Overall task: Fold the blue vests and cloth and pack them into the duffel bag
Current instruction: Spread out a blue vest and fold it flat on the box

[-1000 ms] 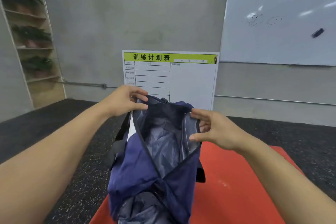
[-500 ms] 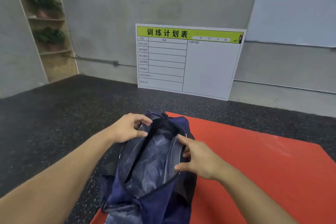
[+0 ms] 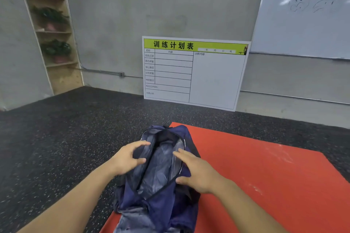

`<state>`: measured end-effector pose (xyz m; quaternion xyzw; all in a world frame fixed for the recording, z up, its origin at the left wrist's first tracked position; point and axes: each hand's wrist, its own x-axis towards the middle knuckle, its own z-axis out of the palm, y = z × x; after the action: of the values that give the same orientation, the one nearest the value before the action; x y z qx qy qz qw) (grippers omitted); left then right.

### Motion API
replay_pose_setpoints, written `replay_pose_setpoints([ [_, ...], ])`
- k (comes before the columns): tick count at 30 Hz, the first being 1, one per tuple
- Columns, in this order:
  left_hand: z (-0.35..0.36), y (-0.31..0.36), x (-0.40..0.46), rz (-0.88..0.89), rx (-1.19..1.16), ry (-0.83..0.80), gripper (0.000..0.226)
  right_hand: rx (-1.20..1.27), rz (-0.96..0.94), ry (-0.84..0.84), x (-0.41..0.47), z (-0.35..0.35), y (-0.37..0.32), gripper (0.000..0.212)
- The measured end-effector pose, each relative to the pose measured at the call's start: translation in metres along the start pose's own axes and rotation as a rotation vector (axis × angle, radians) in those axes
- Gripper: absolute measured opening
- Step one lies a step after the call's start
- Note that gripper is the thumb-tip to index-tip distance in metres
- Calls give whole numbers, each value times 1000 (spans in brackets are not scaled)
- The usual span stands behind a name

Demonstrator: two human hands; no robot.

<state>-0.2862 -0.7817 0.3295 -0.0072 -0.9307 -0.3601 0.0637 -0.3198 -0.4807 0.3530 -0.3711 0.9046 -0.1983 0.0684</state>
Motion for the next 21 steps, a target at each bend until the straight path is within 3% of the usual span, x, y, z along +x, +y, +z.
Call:
replay_pose_setpoints([
  [8, 13, 3, -38, -25, 37, 92, 52, 2, -4, -39, -15, 24, -21, 91],
  [21, 20, 9, -63, -34, -21, 74, 49, 28, -24, -36, -20, 35, -38, 94],
])
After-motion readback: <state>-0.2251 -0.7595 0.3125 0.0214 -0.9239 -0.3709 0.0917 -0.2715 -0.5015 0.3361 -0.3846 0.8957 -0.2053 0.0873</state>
